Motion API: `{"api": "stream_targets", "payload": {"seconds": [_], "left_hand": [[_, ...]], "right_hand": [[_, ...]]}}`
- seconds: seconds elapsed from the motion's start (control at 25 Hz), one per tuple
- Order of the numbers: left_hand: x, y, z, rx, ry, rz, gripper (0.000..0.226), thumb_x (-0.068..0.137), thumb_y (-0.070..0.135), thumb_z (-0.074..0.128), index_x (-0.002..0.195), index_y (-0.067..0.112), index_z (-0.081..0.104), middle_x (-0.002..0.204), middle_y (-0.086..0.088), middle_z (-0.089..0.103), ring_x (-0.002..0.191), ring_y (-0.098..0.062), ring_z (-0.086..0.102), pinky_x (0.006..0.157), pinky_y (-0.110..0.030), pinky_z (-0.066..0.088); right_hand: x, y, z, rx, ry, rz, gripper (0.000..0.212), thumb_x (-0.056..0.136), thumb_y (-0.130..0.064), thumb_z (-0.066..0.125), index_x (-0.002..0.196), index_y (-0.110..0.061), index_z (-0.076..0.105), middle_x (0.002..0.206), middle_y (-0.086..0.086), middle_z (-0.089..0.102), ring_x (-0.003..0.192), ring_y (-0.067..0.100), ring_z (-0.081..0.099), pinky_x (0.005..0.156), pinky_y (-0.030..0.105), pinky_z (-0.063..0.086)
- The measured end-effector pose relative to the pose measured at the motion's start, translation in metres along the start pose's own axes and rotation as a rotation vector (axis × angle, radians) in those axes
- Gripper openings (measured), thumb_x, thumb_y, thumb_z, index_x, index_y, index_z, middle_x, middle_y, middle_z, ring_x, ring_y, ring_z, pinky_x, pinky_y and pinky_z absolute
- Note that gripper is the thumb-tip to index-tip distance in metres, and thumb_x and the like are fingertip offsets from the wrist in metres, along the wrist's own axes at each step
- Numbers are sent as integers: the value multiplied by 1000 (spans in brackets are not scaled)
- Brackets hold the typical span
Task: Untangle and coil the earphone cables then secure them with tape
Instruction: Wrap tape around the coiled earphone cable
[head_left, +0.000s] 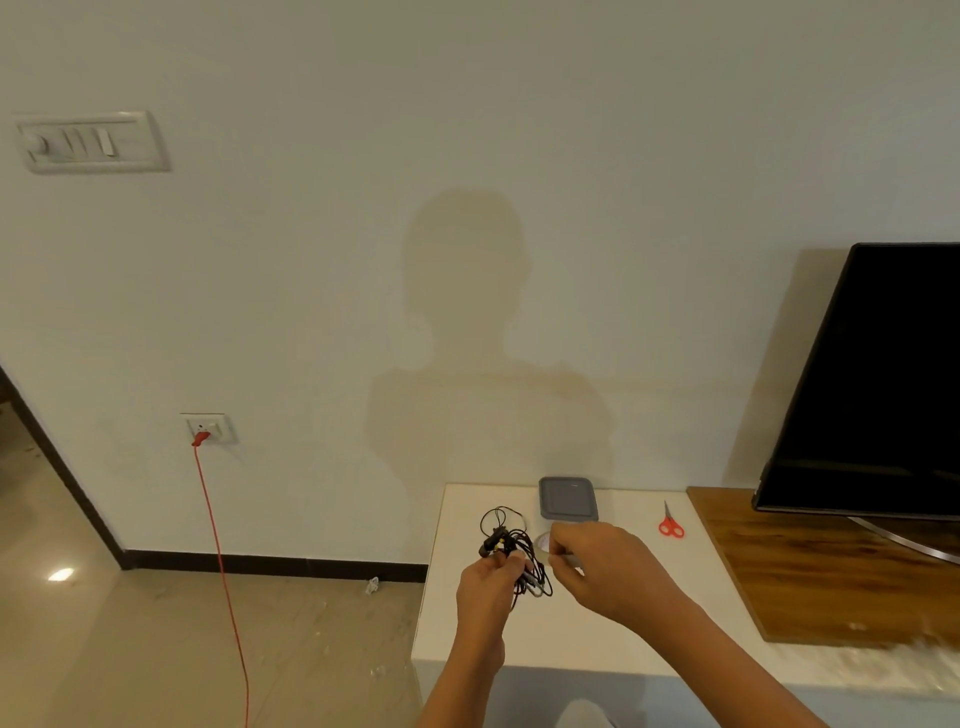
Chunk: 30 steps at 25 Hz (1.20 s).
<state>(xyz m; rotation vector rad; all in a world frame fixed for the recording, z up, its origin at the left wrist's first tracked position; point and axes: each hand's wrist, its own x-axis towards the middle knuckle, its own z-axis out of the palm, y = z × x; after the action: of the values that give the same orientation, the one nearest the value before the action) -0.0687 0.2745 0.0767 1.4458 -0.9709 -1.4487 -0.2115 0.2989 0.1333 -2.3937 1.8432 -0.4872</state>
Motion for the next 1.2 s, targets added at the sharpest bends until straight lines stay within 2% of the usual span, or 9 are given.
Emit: {"api": "stream_targets", "payload": {"seconds": [0.12, 0.16, 0.32, 0.52, 0.6, 0.8, 0.96, 1.08, 1.2], "left_hand": [[14, -3, 2, -10, -34, -10, 21, 93, 19, 57, 87, 8, 75, 90, -5, 74, 94, -22, 67, 88, -33, 51], [18, -3, 3, -2, -42, -8, 22, 93, 19, 57, 86, 9, 75, 91, -5, 74, 94, -21, 67, 89, -33, 51], [39, 0, 9, 46, 1, 50, 25, 91, 18, 57, 75, 9, 73, 83, -5, 74, 83, -17, 64, 70, -24, 45], [77, -11, 27, 128, 8, 20, 25, 85, 18, 64, 62, 12, 72, 70, -3, 72, 71, -15, 63, 64, -22, 44], [98, -22, 38, 166, 2, -18, 25, 85, 18, 65, 62, 12, 71, 66, -2, 70, 67, -13, 61, 61, -20, 42], [150, -53, 70, 207, 16, -122, 21, 81, 15, 66, 62, 7, 67, 61, -3, 63, 55, -12, 52, 51, -17, 38], [189, -81, 93, 213, 45, -154, 20, 80, 14, 67, 67, 0, 69, 62, -7, 62, 55, -15, 50, 52, -20, 36], [217, -103, 106, 258, 12, -164, 21, 79, 15, 68, 71, -4, 70, 62, -7, 62, 56, -16, 50, 54, -22, 36], [239, -128, 117, 319, -22, -186, 20, 78, 16, 68, 67, -1, 69, 58, -5, 60, 56, -17, 49, 55, -25, 36]], "right_hand": [[7, 9, 12, 33, 22, 64, 23, 98, -35, 41, 105, -20, 57, 102, -3, 67, 80, 10, 54, 78, 25, 51], [10, 11, 16, 44, 39, 82, 24, 98, -36, 41, 106, -20, 58, 103, -3, 67, 81, 10, 55, 78, 23, 51], [22, 25, 35, 74, 101, 159, 24, 98, -35, 41, 106, -19, 58, 107, -5, 66, 84, 9, 54, 78, 20, 49], [40, 61, 67, 70, 154, 270, 25, 99, -35, 40, 105, -18, 58, 102, -4, 66, 78, 9, 50, 74, 17, 46], [49, 77, 88, 67, 141, 314, 25, 99, -35, 42, 105, -18, 60, 99, -3, 67, 79, 11, 55, 72, 14, 44], [66, 125, 152, 123, 160, 421, 8, 80, -19, 74, 87, -15, 71, 80, 1, 73, 67, 19, 67, 59, 22, 54], [78, 161, 192, 100, 126, 550, 11, 91, -25, 61, 94, -16, 66, 82, -2, 67, 66, 11, 51, 64, 26, 54], [85, 187, 221, 133, 125, 593, 11, 92, -27, 58, 94, -18, 64, 85, -3, 67, 71, 12, 57, 68, 26, 54], [83, 208, 254, 135, 61, 618, 11, 92, -30, 57, 89, -20, 59, 83, -3, 66, 70, 14, 59, 65, 25, 54]]}}
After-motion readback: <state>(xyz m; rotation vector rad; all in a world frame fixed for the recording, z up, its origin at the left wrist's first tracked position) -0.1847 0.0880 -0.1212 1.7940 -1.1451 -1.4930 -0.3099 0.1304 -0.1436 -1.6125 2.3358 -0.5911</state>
